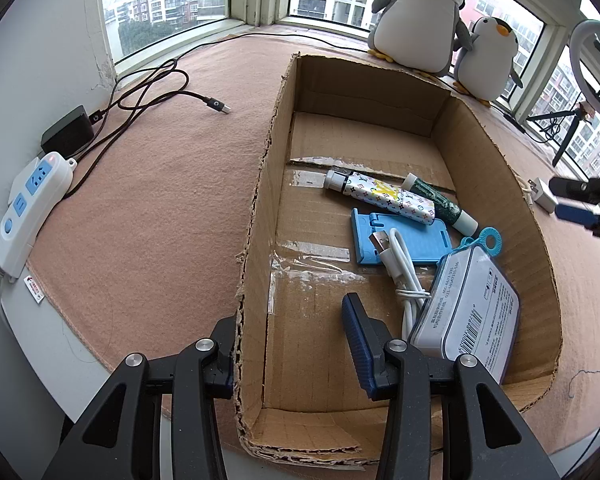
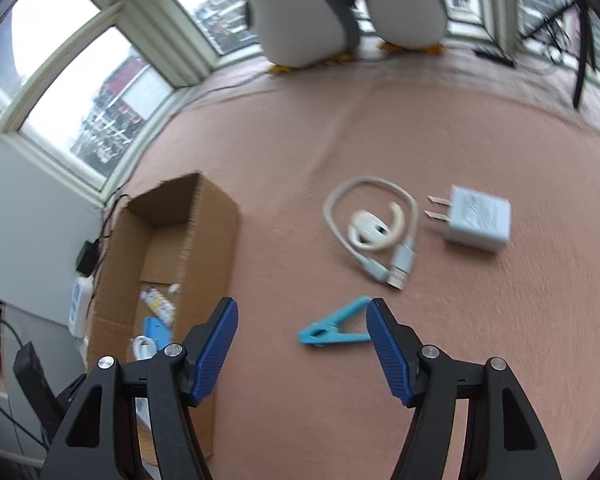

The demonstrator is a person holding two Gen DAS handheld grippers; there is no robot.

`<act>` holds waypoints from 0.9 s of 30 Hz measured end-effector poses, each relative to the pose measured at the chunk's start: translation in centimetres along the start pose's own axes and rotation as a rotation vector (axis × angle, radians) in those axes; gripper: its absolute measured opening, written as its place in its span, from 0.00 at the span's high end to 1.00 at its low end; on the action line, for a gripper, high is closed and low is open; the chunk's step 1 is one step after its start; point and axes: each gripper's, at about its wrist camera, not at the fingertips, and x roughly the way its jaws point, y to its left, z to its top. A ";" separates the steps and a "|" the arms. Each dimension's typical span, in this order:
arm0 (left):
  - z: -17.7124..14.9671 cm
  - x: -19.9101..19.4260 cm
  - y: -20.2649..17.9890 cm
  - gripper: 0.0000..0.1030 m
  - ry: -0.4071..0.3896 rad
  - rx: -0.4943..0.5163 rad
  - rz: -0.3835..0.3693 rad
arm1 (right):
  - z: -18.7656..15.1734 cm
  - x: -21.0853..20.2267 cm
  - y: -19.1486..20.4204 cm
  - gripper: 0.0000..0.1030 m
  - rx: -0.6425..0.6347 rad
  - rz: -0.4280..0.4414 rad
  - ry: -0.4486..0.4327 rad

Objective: Organize rigid objects
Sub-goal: 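Move the right gripper to the teal clothespin and close on it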

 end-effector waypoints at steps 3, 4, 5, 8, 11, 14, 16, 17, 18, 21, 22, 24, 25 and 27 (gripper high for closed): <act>0.0 0.0 0.0 0.55 0.000 -0.001 -0.001 | -0.6 0.5 -1.2 0.39 0.063 -0.009 0.035; 0.0 0.0 -0.1 0.55 0.000 -0.001 -0.001 | -0.8 0.6 -1.5 0.39 0.075 0.001 0.048; 0.0 0.0 -0.1 0.55 0.000 -0.001 -0.002 | -1.0 0.7 -1.6 0.39 0.083 0.008 0.059; 0.0 0.0 -0.1 0.55 0.000 -0.001 -0.002 | -1.5 1.2 -1.9 0.39 0.107 0.025 0.086; 0.0 0.0 -0.2 0.55 0.000 -0.001 -0.002 | -1.6 2.1 -2.3 0.39 0.156 0.055 0.118; 0.0 0.0 -0.2 0.55 0.001 -0.001 -0.004 | -1.5 2.9 -2.4 0.39 0.195 0.064 0.134; 0.0 0.0 -0.1 0.55 0.001 -0.001 -0.004 | -1.3 3.3 -2.4 0.39 0.209 0.052 0.136; 0.0 0.0 -0.1 0.55 0.001 -0.002 -0.004 | -1.1 3.4 -2.4 0.39 0.210 0.045 0.130; 0.0 0.0 -0.1 0.55 0.000 -0.002 -0.004 | -0.8 3.4 -2.2 0.39 0.205 0.028 0.125; 0.1 0.1 0.1 0.55 0.001 -0.002 -0.008 | -0.3 3.9 -1.4 0.39 0.183 -0.013 0.124; 0.1 0.1 0.1 0.55 0.000 -0.002 -0.009 | -0.1 4.0 -1.1 0.39 0.173 -0.023 0.126; 0.1 0.1 0.2 0.55 0.001 -0.004 -0.013 | 0.1 4.3 -0.3 0.39 0.135 -0.057 0.126; 0.1 0.2 0.2 0.55 0.001 -0.005 -0.014 | 0.2 4.6 0.2 0.39 0.113 -0.071 0.128; 0.1 0.2 0.3 0.55 0.001 -0.005 -0.015 | 0.2 4.9 0.9 0.39 0.078 -0.106 0.126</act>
